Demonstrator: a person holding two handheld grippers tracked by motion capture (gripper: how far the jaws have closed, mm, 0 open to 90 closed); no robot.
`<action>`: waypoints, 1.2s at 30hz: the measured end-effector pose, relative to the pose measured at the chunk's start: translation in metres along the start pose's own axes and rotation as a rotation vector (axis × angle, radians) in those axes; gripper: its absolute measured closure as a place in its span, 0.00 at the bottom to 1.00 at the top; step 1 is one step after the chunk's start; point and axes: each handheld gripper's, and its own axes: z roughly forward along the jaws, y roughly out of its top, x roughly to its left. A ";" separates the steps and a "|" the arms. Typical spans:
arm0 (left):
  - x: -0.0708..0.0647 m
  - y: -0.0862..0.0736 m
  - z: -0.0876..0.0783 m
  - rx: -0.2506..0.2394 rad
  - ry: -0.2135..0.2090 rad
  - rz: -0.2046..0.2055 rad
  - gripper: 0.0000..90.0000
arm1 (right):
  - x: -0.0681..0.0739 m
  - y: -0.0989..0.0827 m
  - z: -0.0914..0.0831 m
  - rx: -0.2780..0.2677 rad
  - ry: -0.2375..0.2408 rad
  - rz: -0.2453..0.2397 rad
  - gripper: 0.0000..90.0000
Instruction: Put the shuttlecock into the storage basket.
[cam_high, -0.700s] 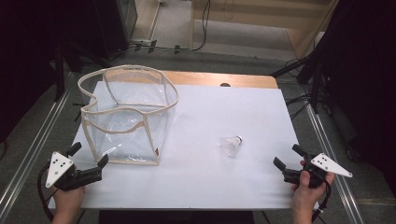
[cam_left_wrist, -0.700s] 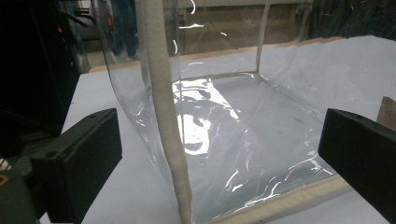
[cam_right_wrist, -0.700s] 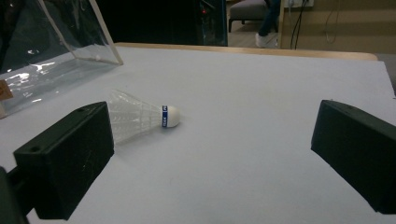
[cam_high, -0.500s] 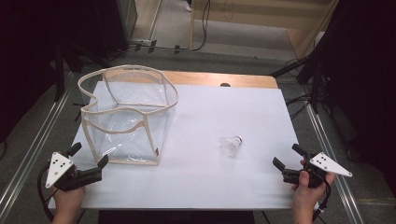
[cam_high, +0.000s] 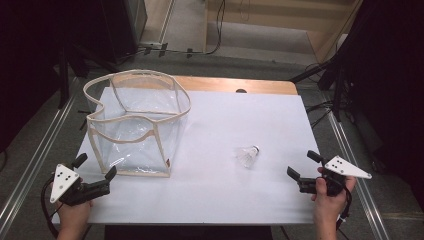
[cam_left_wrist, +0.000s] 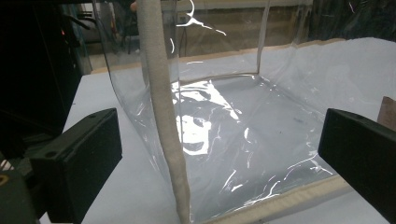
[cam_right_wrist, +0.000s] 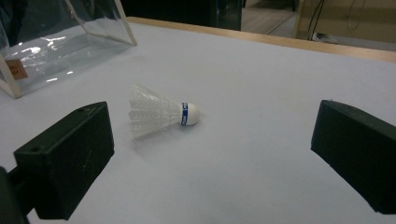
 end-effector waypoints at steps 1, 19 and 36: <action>0.000 0.000 0.000 -0.002 -0.001 -0.001 0.00 | 0.001 0.002 0.002 0.007 0.005 -0.010 0.00; 0.002 0.000 -0.001 -0.003 -0.013 -0.010 0.00 | 0.018 0.043 0.034 0.113 0.075 -0.078 0.18; 0.002 0.000 -0.001 0.000 -0.011 -0.010 0.00 | 0.028 0.048 0.067 0.327 0.061 -0.188 0.80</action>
